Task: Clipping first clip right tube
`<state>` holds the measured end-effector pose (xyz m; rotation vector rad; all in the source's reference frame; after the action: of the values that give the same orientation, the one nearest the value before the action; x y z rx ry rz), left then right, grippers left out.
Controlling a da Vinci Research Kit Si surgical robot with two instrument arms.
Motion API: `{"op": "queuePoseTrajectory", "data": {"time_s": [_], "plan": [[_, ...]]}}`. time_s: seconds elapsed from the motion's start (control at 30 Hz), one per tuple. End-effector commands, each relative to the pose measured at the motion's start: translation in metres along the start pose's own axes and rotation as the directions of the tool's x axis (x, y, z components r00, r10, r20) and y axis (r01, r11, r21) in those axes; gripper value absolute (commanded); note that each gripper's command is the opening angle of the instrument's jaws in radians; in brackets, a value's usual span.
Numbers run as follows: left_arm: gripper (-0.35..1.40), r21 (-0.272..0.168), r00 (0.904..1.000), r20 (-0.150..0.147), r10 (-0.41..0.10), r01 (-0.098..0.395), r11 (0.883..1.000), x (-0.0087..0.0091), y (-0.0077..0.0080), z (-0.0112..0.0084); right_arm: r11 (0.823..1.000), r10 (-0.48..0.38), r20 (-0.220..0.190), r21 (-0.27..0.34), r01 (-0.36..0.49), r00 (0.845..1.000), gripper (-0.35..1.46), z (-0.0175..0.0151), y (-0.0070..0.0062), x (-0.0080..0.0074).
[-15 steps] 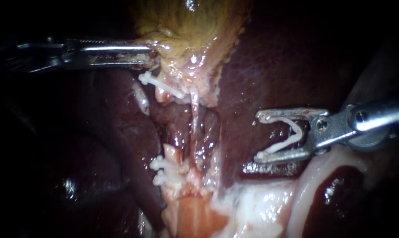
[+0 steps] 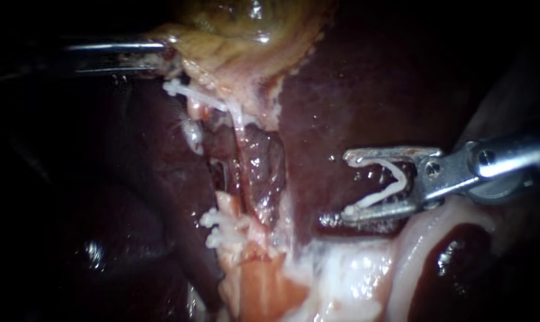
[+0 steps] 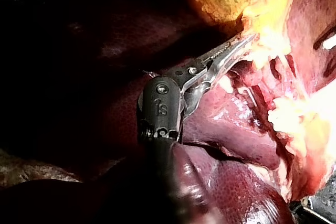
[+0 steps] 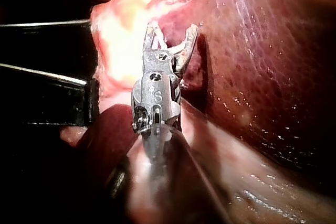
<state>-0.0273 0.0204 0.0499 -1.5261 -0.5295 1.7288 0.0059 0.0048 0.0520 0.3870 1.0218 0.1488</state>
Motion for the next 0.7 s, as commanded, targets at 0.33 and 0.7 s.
{"op": "queuePoseTrajectory", "data": {"time_s": [0.33,0.7], "plan": [[-0.35,-0.003,0.9999,-0.002,0.01,-0.01,1.0,-0.0006,0.0001,-0.0005,0.998,0.002,-0.003,0.063,-0.002,1.0,0.5,0.0027,0.0,0.001],[-0.35,-0.002,0.9999,-0.003,0.011,-0.011,1.0,-0.0009,0.0002,-0.0004,0.982,0.062,0.01,0.181,-0.063,0.998,0.5,0.01,0.0001,0.0028]]}}
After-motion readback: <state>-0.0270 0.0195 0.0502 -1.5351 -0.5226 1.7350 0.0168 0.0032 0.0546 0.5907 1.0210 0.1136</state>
